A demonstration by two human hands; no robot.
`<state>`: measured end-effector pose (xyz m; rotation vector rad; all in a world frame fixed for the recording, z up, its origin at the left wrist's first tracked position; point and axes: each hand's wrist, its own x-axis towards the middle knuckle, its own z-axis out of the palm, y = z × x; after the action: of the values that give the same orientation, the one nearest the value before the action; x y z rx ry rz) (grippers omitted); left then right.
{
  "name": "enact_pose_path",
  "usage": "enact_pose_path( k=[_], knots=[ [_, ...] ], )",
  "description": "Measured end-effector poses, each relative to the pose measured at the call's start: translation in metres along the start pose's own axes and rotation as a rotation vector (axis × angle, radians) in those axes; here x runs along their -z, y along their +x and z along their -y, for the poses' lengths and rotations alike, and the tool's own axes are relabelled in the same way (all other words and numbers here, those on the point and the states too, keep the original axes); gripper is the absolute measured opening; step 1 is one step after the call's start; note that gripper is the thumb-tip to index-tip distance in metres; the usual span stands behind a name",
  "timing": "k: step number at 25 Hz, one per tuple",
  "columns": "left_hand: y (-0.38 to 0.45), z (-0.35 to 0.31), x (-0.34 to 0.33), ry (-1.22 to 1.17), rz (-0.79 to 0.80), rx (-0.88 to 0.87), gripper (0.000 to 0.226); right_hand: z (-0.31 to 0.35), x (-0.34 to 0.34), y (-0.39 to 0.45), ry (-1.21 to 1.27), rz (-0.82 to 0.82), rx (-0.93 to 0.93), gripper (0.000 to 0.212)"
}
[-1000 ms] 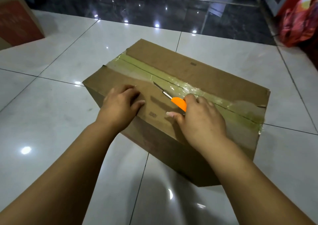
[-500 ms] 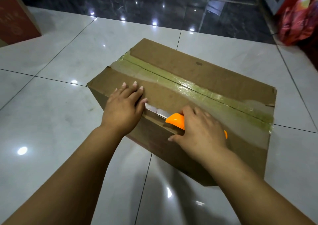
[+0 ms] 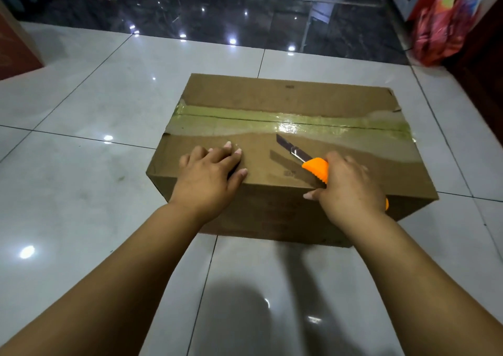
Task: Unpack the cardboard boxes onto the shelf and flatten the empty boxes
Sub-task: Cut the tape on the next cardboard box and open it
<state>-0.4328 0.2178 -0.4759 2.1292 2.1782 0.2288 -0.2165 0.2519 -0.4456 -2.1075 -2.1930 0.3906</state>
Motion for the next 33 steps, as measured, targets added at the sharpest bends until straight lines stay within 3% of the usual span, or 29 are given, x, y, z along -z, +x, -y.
enact_pose_path(
  k=[6, 11, 17, 21, 25, 33],
  knots=[
    [0.006, -0.037, 0.005, 0.005, 0.041, -0.029, 0.046, -0.034, 0.009, 0.003, 0.023, -0.056, -0.084, 0.043],
    [0.009, -0.023, 0.019, -0.030, -0.024, 0.150, 0.039, -0.015, 0.004, -0.005, 0.069, -0.002, -0.012, 0.021],
    [0.002, 0.018, 0.028, -0.083, -0.014, 0.295, 0.043, 0.023, -0.005, -0.023, 0.185, 0.106, 0.042, 0.038],
    [0.004, 0.040, 0.023, -0.223, -0.010, 0.225, 0.044, 0.042, -0.009, -0.025, 0.271, 0.100, -0.028, 0.052],
    [0.001, 0.044, 0.016, -0.249, 0.011, 0.224, 0.058, 0.058, -0.011, -0.027, 0.323, 0.098, -0.096, 0.053],
    [-0.011, 0.035, 0.014, -0.195, -0.033, 0.251, 0.057, 0.076, -0.019, -0.023, 0.284, 0.076, -0.092, 0.047]
  ],
)
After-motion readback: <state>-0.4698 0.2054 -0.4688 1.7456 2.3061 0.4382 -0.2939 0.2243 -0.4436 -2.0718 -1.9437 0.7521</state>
